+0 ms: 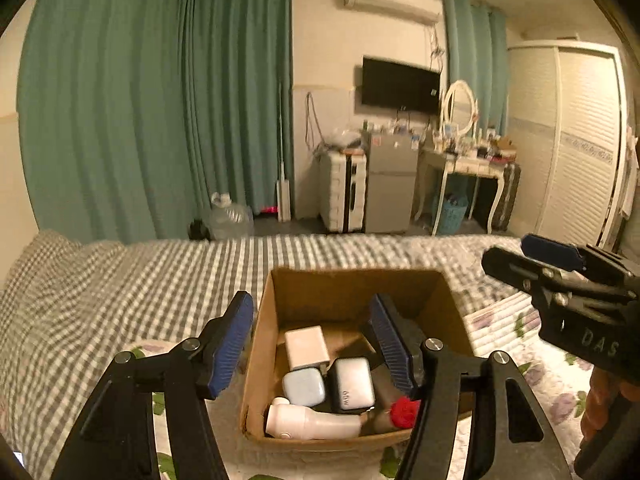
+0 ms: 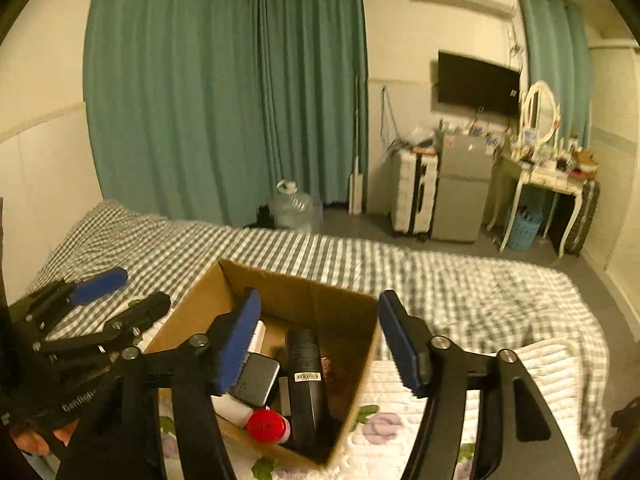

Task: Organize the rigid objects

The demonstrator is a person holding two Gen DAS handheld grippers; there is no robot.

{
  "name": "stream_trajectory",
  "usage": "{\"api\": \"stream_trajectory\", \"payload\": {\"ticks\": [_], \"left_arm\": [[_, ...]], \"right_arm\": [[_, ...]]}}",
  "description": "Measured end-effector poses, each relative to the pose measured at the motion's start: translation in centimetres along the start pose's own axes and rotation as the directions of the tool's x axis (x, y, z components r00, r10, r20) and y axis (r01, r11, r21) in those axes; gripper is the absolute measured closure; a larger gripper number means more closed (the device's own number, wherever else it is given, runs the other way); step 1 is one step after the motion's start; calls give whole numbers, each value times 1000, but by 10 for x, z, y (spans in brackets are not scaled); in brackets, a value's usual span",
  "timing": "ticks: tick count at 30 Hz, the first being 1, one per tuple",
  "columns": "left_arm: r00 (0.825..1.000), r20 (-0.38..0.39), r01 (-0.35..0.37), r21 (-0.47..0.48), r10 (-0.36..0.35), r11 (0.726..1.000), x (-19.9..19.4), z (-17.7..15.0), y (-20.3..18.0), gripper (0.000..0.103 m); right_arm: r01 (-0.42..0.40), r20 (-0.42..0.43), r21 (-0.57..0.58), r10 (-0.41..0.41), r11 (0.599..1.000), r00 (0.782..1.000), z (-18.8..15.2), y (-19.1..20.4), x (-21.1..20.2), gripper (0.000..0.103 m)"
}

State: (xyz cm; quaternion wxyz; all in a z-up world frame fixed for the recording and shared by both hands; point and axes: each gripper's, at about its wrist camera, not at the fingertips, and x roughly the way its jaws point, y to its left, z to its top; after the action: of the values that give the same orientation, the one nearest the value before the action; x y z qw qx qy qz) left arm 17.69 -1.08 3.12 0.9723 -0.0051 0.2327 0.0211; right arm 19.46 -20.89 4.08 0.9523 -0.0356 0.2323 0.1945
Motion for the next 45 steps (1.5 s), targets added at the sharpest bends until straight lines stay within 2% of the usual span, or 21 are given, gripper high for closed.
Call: {"api": "stream_trajectory", "payload": {"ticks": [4,8,11,15,19,28,45], "left_arm": [[997,76,-9,-4,9,1000,-37,-7,-1,35],[994,105,-33,-7,33,999,-57,-14,-4,31],[989,127,-73,11,71,997,-69,-20,-11,29],[990,122,-66,-10,66,998,-79,-34,-10,29],[989,117,-88,-9,88,996,-79,-47,-6,29],[991,104,-83,-33,86,996,-77,-56,0,29],[992,80,-91,-29,93,995,-72,-61,-2,29]], "right_arm": [[18,49,59,-21,998,999,-24,-4,-35,13],[48,37,63,-51,997,998,-39,-2,-47,0],[53,51,64,-57,997,997,-43,1,-54,0],[64,100,68,-71,996,992,-49,3,-65,0],[93,140,50,-100,994,985,-60,10,-69,0],[120,117,36,-123,992,985,-64,16,-59,0],[114,109,45,-118,992,987,-67,14,-58,0]]}}
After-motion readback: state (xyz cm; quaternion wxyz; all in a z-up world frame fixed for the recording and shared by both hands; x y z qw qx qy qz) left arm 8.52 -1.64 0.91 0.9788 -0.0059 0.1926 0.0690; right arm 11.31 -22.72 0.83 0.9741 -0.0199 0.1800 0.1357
